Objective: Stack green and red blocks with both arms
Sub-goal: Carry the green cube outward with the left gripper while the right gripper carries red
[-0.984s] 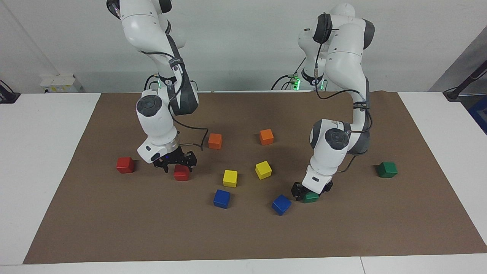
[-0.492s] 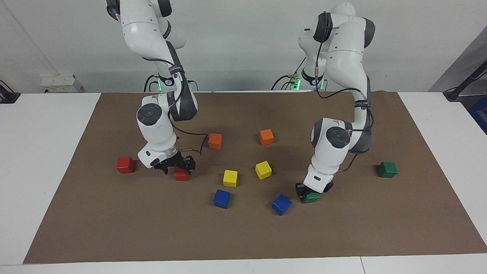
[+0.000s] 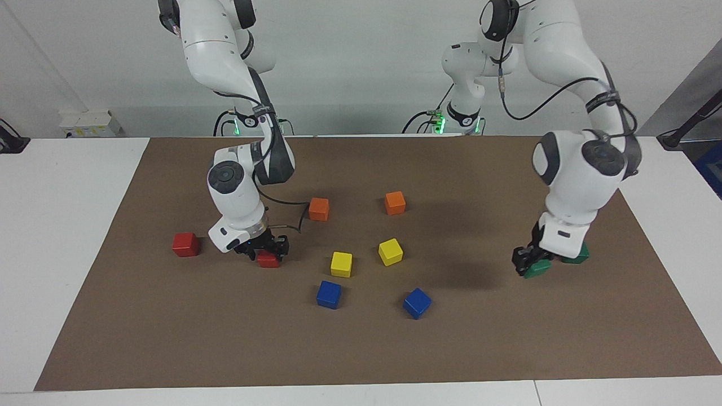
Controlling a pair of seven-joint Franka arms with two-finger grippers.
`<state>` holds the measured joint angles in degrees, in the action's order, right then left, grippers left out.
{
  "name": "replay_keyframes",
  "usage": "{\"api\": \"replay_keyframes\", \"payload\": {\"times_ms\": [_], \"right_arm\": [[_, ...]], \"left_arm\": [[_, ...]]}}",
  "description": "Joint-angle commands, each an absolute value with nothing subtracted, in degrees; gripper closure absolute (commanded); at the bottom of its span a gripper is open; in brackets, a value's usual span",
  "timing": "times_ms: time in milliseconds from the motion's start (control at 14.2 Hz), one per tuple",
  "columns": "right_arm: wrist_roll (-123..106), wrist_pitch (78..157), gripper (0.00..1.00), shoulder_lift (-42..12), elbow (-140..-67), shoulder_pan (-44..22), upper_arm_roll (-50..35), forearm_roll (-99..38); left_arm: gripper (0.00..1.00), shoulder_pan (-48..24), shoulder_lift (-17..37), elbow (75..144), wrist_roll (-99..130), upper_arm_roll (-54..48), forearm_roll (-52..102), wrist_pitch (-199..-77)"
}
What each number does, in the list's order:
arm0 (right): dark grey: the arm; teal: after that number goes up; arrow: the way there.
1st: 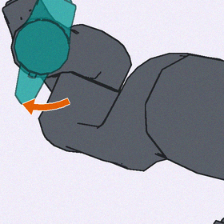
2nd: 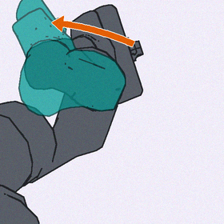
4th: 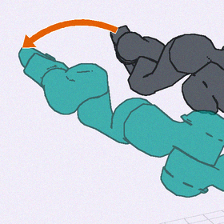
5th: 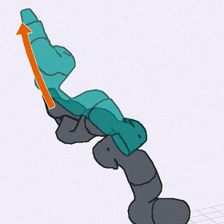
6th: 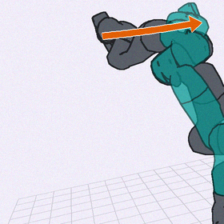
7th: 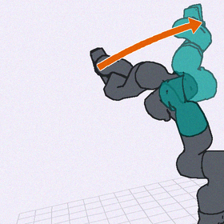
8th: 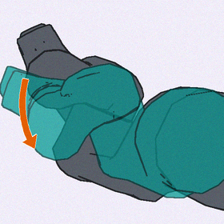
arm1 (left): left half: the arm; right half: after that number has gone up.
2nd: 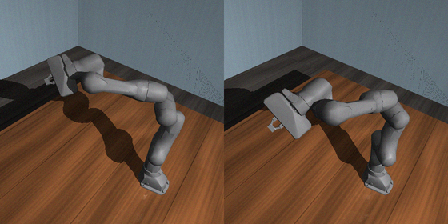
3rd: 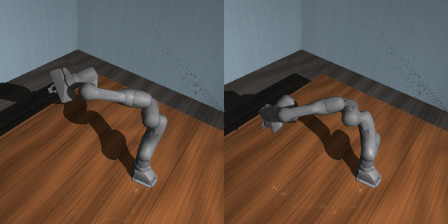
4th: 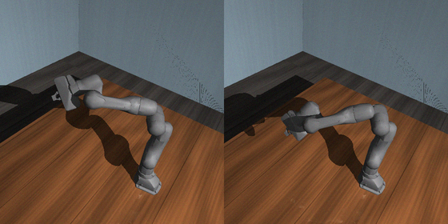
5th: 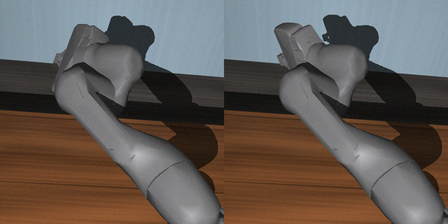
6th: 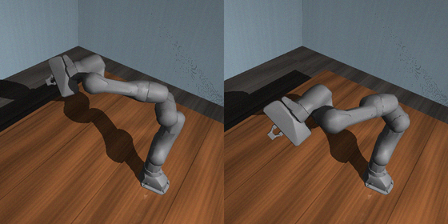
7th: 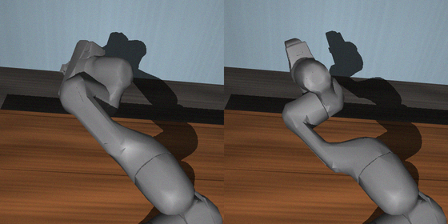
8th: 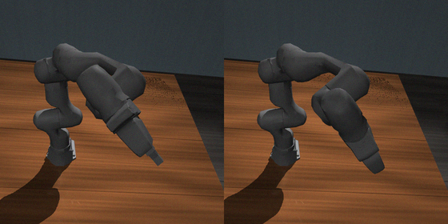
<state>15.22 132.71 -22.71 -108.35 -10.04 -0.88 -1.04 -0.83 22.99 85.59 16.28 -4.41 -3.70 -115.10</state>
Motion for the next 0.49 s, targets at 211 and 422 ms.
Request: {"api": "replay_keyframes", "payload": {"times_ms": [211, 422], "right_arm": [[9.5, 116.8, 1.00, -15.6, -103.8, -4.2, -1.0, -1.2], [-0.2, 112.4, 1.00, -11.4, -103.1, 2.7, -0.9, -1.1]], "left_arm": [[1.00, 12.7, 17.2, 93.9, -11.6, -5.0, -2.8, -114.4], [1.00, 15.5, 14.0, 103.5, -17.6, -5.0, -2.7, -122.9]]}}
